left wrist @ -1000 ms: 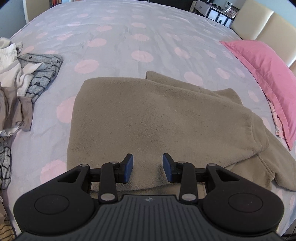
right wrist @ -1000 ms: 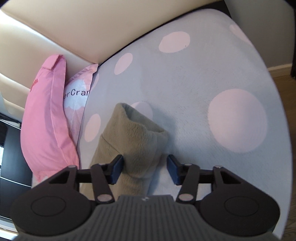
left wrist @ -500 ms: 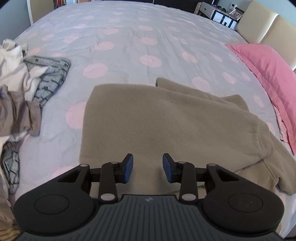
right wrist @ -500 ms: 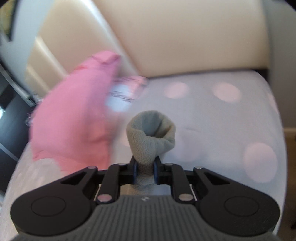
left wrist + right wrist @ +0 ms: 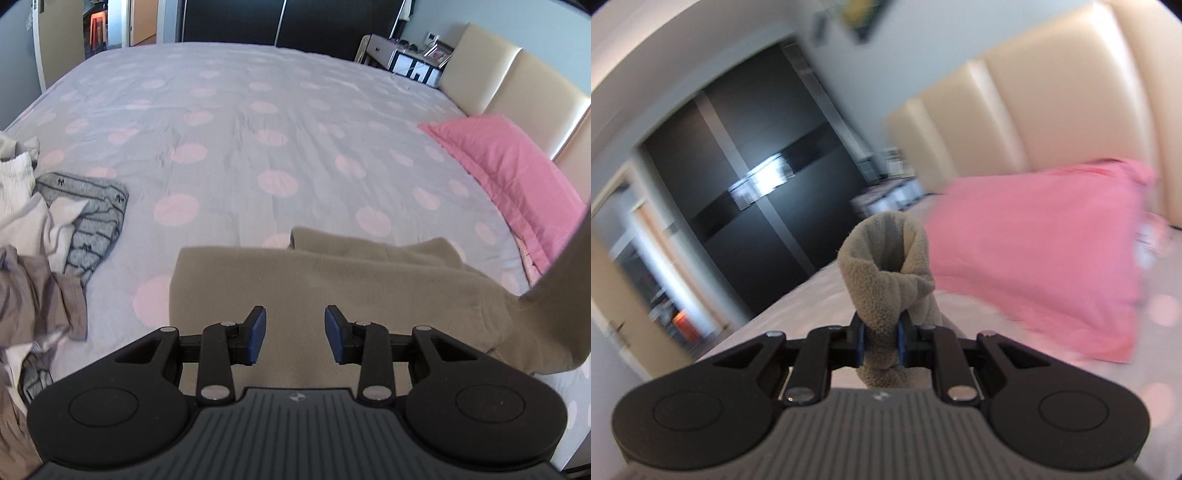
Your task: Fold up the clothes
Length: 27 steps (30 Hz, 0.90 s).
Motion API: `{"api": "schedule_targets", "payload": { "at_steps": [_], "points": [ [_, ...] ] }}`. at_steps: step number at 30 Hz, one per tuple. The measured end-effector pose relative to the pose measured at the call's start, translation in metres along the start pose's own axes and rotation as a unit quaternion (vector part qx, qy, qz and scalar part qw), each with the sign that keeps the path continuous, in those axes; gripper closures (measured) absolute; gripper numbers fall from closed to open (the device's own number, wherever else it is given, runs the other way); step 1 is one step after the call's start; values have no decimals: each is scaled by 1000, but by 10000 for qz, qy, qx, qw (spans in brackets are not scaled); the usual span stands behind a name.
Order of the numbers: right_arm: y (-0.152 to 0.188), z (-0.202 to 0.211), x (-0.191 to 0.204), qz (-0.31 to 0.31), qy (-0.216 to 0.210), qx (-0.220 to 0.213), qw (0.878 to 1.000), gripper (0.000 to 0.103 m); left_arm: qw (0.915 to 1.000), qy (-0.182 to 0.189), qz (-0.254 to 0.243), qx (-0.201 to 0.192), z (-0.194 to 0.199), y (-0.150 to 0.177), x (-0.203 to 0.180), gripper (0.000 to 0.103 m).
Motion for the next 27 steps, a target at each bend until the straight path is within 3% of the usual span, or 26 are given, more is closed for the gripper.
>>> {"api": "schedule_targets", "payload": {
  "at_steps": [7,13,21,25,27],
  "points": [
    [55,-28,139,518,-1019,476,9923,85,9999,17,-40,-137,5,-10,25,70],
    [151,-60,218,756,-1629,1319,9749,84,9998,9,92,-185,3,-11,58,70],
    [306,-97,247,1546,-1776,2577,9371,82,9994,104,260,-180,-2,-1,92,70],
    [344,-101,229,1645,-1663,2988,9252,71,9993,59,296,-236,0,1,98,68],
    [347,-101,223,1605,-1684,3063,9231,68,9991,59,323,-268,0,1,100,60]
  ]
}}
Point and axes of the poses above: each gripper's, at about its wrist camera, not at the fingertips, and z roughly against the way its jaws point, x to its left, y to its underside, the point moved 7 cm from there along -z, roughly the way its jaws point, and after that the axes turned 2 degrees about z, right-handed, at the moved point
